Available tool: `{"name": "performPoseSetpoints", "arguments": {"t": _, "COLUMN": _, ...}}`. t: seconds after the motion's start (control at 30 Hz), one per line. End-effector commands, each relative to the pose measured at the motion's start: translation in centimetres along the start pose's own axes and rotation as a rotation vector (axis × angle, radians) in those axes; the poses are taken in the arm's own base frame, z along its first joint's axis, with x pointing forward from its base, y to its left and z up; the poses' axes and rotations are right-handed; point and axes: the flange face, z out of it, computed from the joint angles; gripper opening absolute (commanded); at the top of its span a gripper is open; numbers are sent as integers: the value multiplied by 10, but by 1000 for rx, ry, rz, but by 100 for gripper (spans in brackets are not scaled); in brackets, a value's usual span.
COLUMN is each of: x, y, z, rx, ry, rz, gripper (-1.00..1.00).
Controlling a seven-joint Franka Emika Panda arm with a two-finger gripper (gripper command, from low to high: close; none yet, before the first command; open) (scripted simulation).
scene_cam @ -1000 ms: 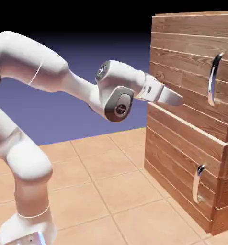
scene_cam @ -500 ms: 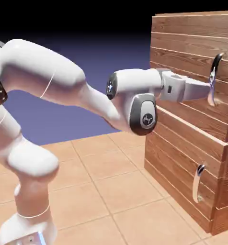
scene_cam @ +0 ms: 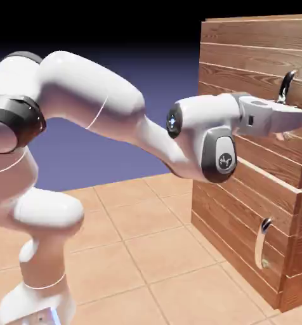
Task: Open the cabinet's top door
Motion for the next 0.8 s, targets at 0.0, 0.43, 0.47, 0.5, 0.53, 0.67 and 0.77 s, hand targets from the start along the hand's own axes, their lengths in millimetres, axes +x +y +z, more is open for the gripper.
{"name": "performPoseSetpoints", "arguments": {"t": 0.0, "x": -1, "y": -1, "z": -3, "rx": -6, "ry": 6, "rz": 0, "gripper": -100}}
{"name": "performPoseSetpoints", "arguments": {"t": 0.43, "x": -15, "y": -15, "z": -52, "rx": -89, "ry": 89, "rz": -2, "gripper": -100}}
{"name": "performPoseSetpoints", "arguments": {"t": 0.47, "x": -16, "y": -16, "z": -54, "rx": -93, "ry": 92, "rz": -2, "gripper": -100}}
{"name": "performPoseSetpoints", "arguments": {"t": 0.5, "x": -17, "y": -17, "z": -56, "rx": -96, "ry": 96, "rz": -1, "gripper": -100}}
{"name": "performPoseSetpoints", "arguments": {"t": 0.53, "x": -18, "y": -18, "z": -59, "rx": -102, "ry": 101, "rz": -1, "gripper": -100}}
{"name": "performPoseSetpoints", "arguments": {"t": 0.67, "x": -25, "y": -25, "z": -78, "rx": -136, "ry": 135, "rz": 0, "gripper": -100}}
{"name": "performPoseSetpoints", "arguments": {"t": 0.77, "x": -32, "y": -31, "z": -92, "rx": -163, "ry": 162, "rz": 0, "gripper": -100}}
